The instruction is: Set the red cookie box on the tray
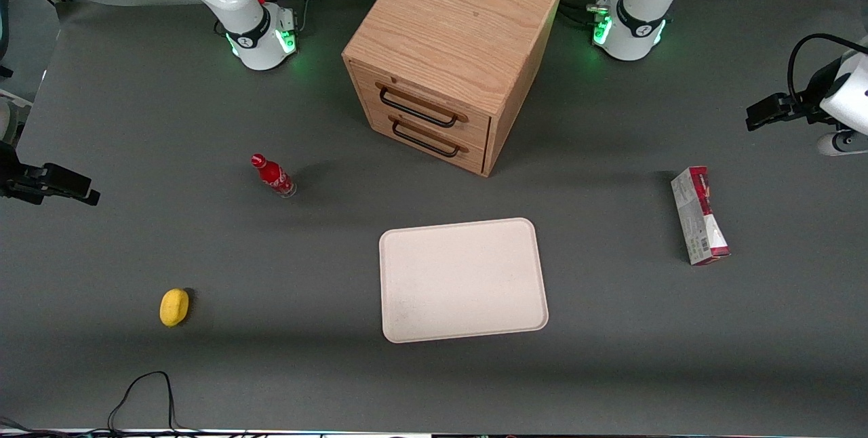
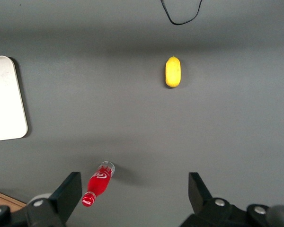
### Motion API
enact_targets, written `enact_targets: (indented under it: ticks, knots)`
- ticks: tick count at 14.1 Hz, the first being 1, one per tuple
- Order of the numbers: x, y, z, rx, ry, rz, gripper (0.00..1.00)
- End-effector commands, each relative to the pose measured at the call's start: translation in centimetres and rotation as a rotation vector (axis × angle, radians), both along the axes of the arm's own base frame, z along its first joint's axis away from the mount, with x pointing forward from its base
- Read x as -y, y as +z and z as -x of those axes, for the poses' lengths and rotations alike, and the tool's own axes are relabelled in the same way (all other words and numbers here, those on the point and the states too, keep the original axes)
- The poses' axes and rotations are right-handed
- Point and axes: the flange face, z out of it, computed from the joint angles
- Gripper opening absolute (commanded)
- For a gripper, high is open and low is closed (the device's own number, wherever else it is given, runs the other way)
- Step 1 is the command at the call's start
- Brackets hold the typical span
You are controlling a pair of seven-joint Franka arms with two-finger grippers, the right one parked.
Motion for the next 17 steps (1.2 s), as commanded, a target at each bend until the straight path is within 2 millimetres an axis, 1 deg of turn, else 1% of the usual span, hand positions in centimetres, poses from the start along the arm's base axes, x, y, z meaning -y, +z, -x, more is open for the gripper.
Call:
enact_targets:
  ticks: [1,4,5,8,11,12,14,17]
  knots:
    - [0.3,1.2,-0.1,-0.003,0.006,-0.017,1.0]
    - [1.0,2.1,-0.8,0.014,0.012,-0.021,1.0]
    - [0.9,2.3,-0.8,0.013,0.022,-0.021,1.0]
    - [0.8,2.2,-0.7,-0.004,0.037,-0.021,1.0]
    - [2.4,2.1,-0.7,-0.012,0.014,-0.034,1.0]
    - [2.5,2.0,-0.8,-0.012,0.009,-0.033,1.0]
    - [1.6,2.0,-1.1,-0.012,0.006,-0.025,1.0]
    - [1.1,3.5,-1.4,-0.005,0.002,-0.023,1.0]
